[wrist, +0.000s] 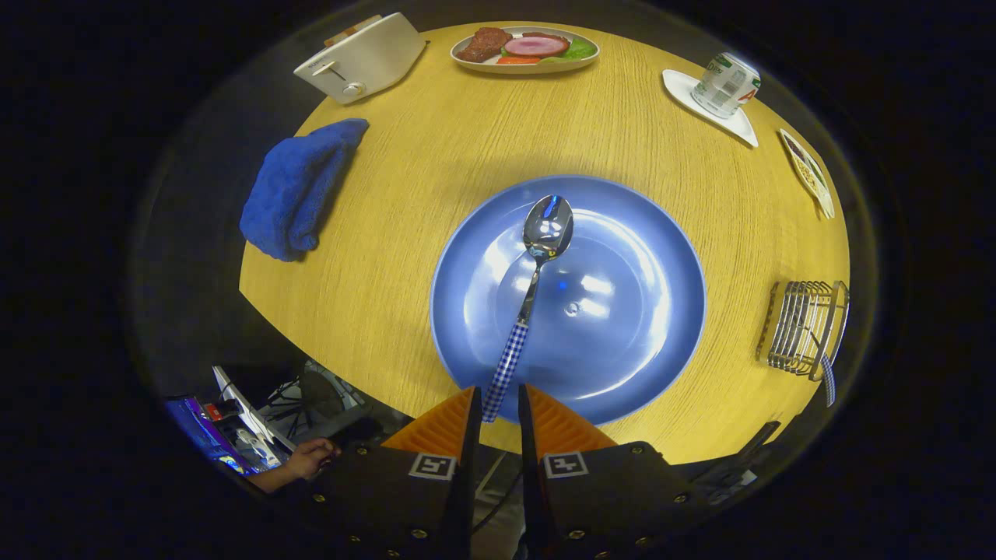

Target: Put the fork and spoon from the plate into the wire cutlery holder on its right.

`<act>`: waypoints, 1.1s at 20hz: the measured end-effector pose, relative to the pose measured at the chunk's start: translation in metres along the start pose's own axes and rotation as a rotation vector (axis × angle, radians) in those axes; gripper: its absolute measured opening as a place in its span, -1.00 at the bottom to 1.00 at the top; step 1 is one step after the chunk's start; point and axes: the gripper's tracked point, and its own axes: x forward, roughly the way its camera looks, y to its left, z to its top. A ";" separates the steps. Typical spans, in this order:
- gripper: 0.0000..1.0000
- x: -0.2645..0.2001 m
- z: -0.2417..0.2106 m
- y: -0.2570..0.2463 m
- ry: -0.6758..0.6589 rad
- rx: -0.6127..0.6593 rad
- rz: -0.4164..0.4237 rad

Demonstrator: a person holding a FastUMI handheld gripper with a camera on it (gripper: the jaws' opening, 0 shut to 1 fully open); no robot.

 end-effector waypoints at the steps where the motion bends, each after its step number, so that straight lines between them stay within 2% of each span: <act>1: -0.46 0.003 0.002 0.001 0.003 0.008 0.000; 13: -0.47 0.030 -0.005 -0.008 0.061 0.031 -0.033; 15: -0.64 0.037 -0.003 -0.013 0.067 0.020 -0.037; 18: -0.65 0.031 -0.005 -0.022 0.076 -0.030 -0.063; 19: -0.91 0.031 -0.009 -0.026 0.092 -0.048 -0.072; 22: -0.91 0.026 -0.015 -0.035 0.119 -0.115 -0.089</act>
